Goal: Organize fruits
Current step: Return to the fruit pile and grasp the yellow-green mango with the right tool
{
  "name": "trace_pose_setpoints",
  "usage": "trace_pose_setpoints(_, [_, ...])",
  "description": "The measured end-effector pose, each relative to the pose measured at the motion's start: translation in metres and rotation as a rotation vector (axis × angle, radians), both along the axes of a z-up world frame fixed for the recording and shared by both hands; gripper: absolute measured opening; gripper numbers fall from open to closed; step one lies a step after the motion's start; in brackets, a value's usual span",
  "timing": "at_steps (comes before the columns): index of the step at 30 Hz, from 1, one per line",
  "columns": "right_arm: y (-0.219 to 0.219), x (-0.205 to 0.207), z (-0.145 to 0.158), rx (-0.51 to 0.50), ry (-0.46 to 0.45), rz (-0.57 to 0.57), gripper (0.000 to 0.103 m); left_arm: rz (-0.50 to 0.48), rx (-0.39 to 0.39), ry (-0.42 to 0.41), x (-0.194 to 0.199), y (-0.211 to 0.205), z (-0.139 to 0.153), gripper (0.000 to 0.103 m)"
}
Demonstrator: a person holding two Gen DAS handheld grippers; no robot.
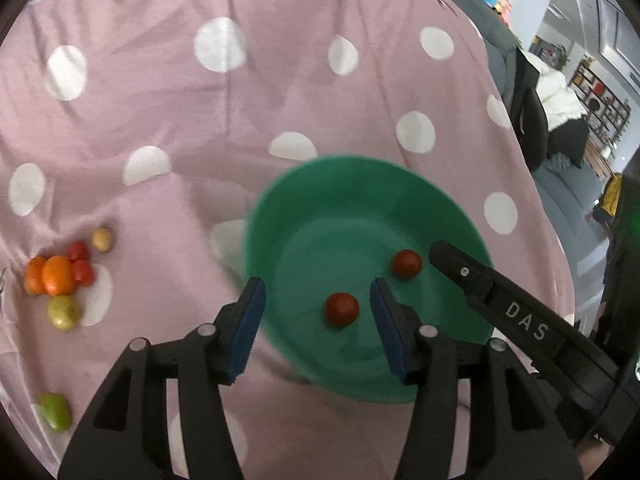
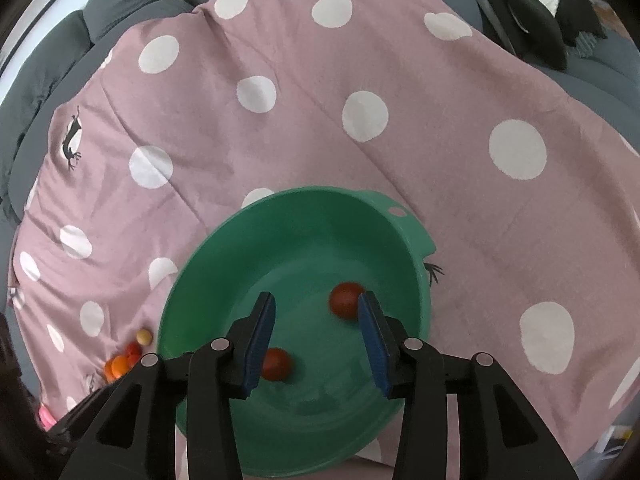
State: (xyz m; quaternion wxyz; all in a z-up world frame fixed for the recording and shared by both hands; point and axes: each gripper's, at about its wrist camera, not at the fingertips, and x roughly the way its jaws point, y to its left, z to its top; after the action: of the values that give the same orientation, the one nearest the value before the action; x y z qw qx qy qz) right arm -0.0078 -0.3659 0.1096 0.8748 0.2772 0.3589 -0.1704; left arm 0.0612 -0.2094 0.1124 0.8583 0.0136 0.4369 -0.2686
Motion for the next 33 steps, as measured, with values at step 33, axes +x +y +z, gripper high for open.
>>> trace_pose_setpoints(33, [0.137,0.048,0.003,-0.127,0.009,0.452,0.045,0.746,-0.02,0.023,-0.048,0.277,-0.008,0.064])
